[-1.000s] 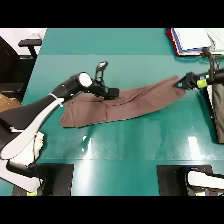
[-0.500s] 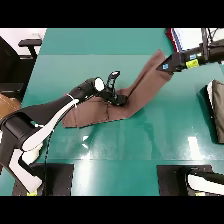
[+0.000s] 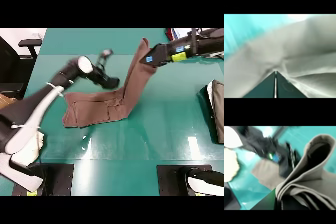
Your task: Fold the shirts.
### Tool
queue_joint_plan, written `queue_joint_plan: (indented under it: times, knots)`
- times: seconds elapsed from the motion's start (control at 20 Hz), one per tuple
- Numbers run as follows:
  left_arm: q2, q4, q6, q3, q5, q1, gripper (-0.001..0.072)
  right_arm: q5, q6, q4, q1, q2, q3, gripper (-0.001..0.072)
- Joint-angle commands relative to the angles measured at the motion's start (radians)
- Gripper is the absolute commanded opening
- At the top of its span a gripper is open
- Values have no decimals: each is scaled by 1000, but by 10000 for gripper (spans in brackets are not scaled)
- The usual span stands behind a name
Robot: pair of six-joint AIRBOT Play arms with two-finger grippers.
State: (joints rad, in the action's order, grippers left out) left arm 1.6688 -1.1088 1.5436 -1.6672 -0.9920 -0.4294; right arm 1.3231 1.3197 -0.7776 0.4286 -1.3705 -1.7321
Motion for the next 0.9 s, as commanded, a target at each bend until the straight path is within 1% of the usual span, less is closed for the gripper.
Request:
queue_joint_plan:
  times: [0.0, 0.15, 0.2, 0.25, 0.3, 0.35, 0.45, 0.5, 0.6, 0.7, 0.85]
  knots:
    - [-165, -99, -2, -50, -73, 154, 22, -149, -34, 71, 145, -44, -5, 19]
    - [-335, -170, -8, -50, -116, 303, 23, -269, -134, 213, 317, -166, -6, 20]
    - [-383, -197, -8, -50, -130, 341, 23, -322, -173, 241, 378, -219, -8, 32]
    - [-428, -216, -8, -50, -143, 381, 22, -355, -214, 253, 430, -274, -26, 165]
    - [-464, -227, -8, -50, -153, 415, 23, -367, -238, 254, 476, -338, -68, 412]
    - [-491, -228, -7, -50, -163, 441, 23, -352, -241, 253, 507, -398, -120, 555]
    - [-526, -228, -7, -49, -191, 481, 23, -244, -236, 250, 521, -481, -217, 550]
    - [-532, -228, -8, -49, -208, 491, 22, -179, -198, 228, 505, -501, -248, 503]
    - [-533, -228, -8, -49, -242, 496, 23, -96, -156, 144, 450, -489, -240, 491]
    - [-533, -225, -8, -49, -256, 496, 23, -68, -146, 90, 361, -432, -146, 490]
    - [-533, -222, -7, -49, -257, 496, 23, -67, -75, 34, 182, -320, 72, 490]
